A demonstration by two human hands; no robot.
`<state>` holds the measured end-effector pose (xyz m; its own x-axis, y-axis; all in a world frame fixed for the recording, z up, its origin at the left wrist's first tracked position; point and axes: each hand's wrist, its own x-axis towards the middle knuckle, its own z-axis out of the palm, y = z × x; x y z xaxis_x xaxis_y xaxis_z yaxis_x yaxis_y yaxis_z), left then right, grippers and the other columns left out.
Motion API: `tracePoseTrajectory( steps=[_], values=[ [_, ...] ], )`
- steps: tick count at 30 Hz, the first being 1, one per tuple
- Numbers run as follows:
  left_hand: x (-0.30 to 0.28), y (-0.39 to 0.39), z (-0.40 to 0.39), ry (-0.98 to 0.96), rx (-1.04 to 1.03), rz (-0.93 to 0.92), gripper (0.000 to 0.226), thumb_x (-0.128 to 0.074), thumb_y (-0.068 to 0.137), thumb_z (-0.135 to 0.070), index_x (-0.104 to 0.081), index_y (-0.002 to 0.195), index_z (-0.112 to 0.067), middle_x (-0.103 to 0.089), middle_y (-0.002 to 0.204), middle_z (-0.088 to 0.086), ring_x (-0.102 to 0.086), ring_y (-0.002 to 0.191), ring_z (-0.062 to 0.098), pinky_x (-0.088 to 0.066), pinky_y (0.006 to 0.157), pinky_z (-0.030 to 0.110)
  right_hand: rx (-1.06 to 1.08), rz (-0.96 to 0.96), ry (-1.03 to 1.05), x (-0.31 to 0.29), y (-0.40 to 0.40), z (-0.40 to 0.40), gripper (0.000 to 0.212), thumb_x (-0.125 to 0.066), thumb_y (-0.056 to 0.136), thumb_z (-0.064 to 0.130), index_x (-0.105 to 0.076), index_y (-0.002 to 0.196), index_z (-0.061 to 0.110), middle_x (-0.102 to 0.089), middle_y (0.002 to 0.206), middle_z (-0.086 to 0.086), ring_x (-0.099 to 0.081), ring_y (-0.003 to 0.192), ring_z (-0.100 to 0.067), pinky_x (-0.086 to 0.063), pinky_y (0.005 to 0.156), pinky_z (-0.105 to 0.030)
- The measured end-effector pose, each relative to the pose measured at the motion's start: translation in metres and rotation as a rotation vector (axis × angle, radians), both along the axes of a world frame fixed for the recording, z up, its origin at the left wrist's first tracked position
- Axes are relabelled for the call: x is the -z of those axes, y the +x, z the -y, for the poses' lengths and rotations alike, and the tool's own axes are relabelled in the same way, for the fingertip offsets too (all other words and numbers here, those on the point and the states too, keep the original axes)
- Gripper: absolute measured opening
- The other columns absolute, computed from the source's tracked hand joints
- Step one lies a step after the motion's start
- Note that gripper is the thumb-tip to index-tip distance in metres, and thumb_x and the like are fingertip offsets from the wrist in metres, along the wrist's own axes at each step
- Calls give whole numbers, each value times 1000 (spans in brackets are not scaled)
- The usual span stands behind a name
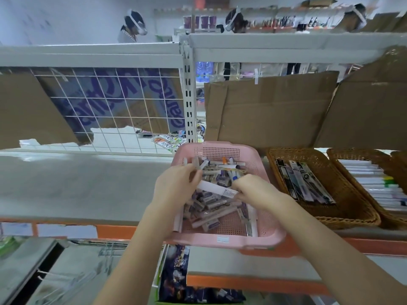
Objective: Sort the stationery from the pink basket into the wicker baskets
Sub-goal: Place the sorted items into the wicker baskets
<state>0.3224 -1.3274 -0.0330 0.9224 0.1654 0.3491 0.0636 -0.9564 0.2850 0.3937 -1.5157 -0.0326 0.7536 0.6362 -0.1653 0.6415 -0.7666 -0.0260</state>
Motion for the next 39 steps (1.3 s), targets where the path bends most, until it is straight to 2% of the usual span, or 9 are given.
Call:
tracePoseTrajectory(
  steps=[4,11,17,21,25,28,31,34,39],
  values=[
    [-12,-4,-1,-79,-11,41,38,-37,99,-42,-53,75,-17,-53,66,-3,-52,65,20,-36,54,31,84,-65,240,-5,5,16,4,-59,91,23,-59,88,22,-63,87,0,-57,69,-14,-43,56,-28],
    [-9,-7,0,-173,19,44,44,-35,100,-42,-44,65,-17,-49,58,-2,-49,58,20,-35,53,33,66,-13,297,-23,4,31,8,-56,91,23,-62,96,23,-62,93,4,-59,78,-13,-52,68,-35],
    [-2,-11,-1,-266,14,21,44,-33,100,-45,-61,78,-18,-66,75,0,-60,70,18,-50,67,38,146,-79,497,-25,-3,39,5,-57,93,24,-60,93,28,-63,85,7,-59,71,-12,-45,57,-24],
    [-3,-12,5,-319,30,58,45,-33,100,-43,-64,80,-17,-69,79,0,-63,76,19,-50,72,40,250,-112,752,-12,-19,31,6,-58,93,22,-62,96,25,-67,84,7,-65,75,-11,-54,66,-30],
    [-5,-13,26,-524,64,96,53,-27,97,-53,-66,87,-18,-70,85,2,-64,89,19,-50,81,41,271,-5,1009,1,-48,4,6,-64,89,20,-68,93,22,-66,80,14,-63,74,-5,-51,63,-19],
    [-2,-16,43,-744,81,136,67,-18,87,-71,-64,92,-22,-68,84,-4,-62,90,14,-49,80,36,210,164,968,7,-67,-14,16,-61,92,19,-70,104,17,-71,93,3,-64,85,-14,-47,74,-26],
    [5,-12,56,-903,52,153,57,-29,88,-70,-63,98,-24,-68,89,-9,-62,93,10,-47,83,34,79,272,940,9,-77,-21,25,-58,91,6,-68,114,9,-71,105,-7,-66,94,-24,-52,82,-34],
    [10,-5,59,-1062,10,210,39,-37,99,-46,-63,86,-20,-70,80,-9,-64,83,4,-46,79,30,-9,211,812,11,-80,-23,25,-55,91,6,-64,114,7,-67,107,-9,-63,98,-28,-50,83,-41],
    [12,-5,42,-986,-41,251,41,-34,102,-37,-54,71,-19,-61,62,-5,-57,62,14,-45,68,35,6,59,629,14,-69,-12,28,-50,96,28,-61,119,17,-64,115,0,-59,104,-17,-47,89,-35]
  ],
)
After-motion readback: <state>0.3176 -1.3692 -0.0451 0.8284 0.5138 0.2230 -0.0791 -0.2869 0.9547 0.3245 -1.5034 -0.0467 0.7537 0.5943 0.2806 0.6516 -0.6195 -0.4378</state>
